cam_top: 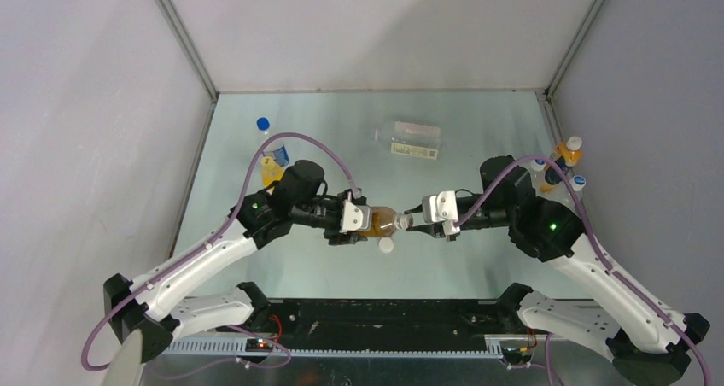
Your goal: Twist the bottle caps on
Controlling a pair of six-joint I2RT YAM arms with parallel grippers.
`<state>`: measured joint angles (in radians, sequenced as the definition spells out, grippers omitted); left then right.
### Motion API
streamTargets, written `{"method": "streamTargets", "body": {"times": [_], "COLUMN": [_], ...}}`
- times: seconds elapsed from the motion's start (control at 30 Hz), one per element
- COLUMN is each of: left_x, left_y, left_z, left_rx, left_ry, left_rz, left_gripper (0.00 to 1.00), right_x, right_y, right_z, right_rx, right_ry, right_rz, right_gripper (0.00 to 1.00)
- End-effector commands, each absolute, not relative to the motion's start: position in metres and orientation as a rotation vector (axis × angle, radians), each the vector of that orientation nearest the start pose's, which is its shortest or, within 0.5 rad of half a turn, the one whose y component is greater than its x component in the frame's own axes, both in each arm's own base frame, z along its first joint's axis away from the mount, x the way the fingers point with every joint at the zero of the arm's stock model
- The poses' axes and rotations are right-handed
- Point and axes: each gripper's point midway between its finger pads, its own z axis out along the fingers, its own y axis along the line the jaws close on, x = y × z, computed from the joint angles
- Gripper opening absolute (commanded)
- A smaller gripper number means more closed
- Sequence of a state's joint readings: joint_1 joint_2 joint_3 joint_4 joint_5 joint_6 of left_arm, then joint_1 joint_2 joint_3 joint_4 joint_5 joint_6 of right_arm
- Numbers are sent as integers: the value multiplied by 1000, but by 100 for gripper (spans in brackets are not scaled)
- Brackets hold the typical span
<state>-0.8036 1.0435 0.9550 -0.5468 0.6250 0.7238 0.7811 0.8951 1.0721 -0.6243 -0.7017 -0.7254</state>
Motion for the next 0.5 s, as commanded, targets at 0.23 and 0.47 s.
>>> {"method": "streamTargets", "body": {"times": [0.23,0.47], "left_x": [161,173], "left_y": [-303,-300], "left_z": [287,303], "left_rx": [1577,1428], "left_ry": [955,941], "left_rz": [-653,-576], "left_gripper": [0,0], "right_x": [131,141], "right_y": [268,270], "right_z": [279,270], "right_rx": [-1603,-1540], "right_ry": [1289,1441], "right_rz": [881,888], "right_gripper": [0,0]}}
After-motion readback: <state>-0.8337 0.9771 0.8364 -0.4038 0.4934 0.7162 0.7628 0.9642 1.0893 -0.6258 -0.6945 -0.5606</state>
